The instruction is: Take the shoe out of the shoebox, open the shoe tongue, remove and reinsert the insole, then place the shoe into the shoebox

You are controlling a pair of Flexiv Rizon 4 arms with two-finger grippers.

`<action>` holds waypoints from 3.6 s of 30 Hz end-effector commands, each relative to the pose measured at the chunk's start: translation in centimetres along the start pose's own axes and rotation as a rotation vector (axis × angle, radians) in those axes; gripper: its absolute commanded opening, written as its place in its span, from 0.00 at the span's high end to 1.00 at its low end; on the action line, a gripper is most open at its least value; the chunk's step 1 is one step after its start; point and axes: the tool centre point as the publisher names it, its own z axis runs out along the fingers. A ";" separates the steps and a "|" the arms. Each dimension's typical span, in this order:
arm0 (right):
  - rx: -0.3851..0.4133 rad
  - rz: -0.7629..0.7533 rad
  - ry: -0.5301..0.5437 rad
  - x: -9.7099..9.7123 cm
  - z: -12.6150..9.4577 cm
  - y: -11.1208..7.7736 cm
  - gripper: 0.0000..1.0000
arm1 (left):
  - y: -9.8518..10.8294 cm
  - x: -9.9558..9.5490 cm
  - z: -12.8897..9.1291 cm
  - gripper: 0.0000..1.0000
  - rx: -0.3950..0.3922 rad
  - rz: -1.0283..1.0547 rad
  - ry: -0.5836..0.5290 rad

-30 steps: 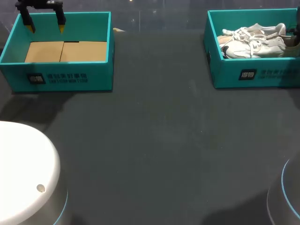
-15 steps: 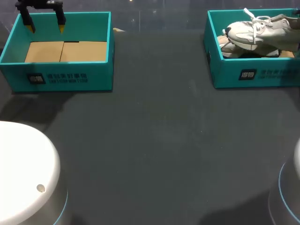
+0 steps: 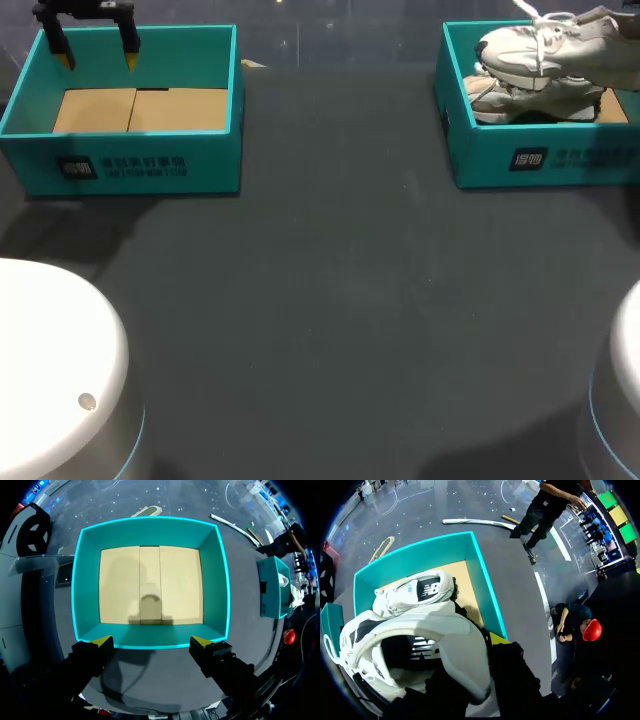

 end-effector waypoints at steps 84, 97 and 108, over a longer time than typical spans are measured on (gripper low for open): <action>-0.196 0.042 -0.118 7.2 -14.5 -25.5 1.00 | 0.0 0.0 0.0 0.00 0.000 0.000 0.000; -0.135 0.001 -0.063 9.7 -13.8 -28.7 1.00 | 0.0 0.0 0.0 0.00 0.000 0.000 0.000; -0.164 -0.051 -0.100 12.1 -13.6 -32.3 1.00 | 0.0 0.0 0.0 0.00 0.000 0.000 0.000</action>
